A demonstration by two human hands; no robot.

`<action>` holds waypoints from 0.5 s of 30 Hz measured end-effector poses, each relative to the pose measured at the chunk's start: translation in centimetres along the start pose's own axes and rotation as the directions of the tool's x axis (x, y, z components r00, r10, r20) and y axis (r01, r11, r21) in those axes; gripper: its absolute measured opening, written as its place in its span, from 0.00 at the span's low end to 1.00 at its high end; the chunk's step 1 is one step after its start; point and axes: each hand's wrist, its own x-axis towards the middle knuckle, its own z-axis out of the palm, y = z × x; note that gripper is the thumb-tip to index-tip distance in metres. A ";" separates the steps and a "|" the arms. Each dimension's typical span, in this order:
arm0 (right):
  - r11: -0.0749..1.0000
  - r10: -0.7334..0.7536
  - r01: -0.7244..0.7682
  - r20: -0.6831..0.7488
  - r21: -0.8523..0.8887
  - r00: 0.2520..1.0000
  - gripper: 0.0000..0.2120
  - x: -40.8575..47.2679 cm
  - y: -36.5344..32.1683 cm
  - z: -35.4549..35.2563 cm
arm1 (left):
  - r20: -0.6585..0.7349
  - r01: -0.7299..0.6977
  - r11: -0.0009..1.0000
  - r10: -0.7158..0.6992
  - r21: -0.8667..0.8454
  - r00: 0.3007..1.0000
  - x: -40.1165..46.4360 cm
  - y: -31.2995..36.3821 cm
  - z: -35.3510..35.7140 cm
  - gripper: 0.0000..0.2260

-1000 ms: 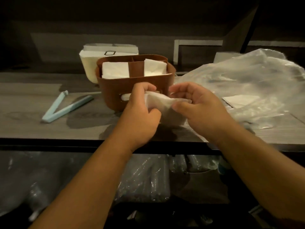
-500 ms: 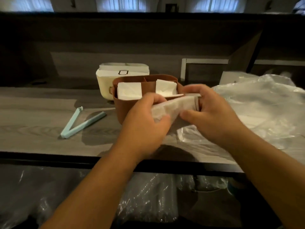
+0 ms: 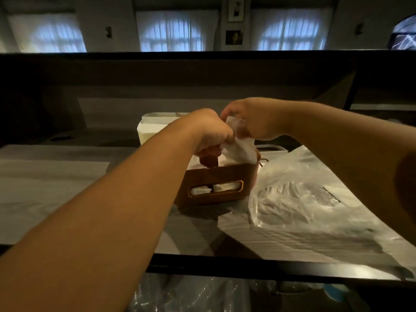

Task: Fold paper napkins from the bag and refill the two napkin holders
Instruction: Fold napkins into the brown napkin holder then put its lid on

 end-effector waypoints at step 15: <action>0.985 0.056 -0.005 0.292 -0.172 0.955 0.14 0.0 -0.7 1.5 | 0.053 -0.088 0.907 0.073 0.412 0.996 1.5 -1.0 1.0 0.10</action>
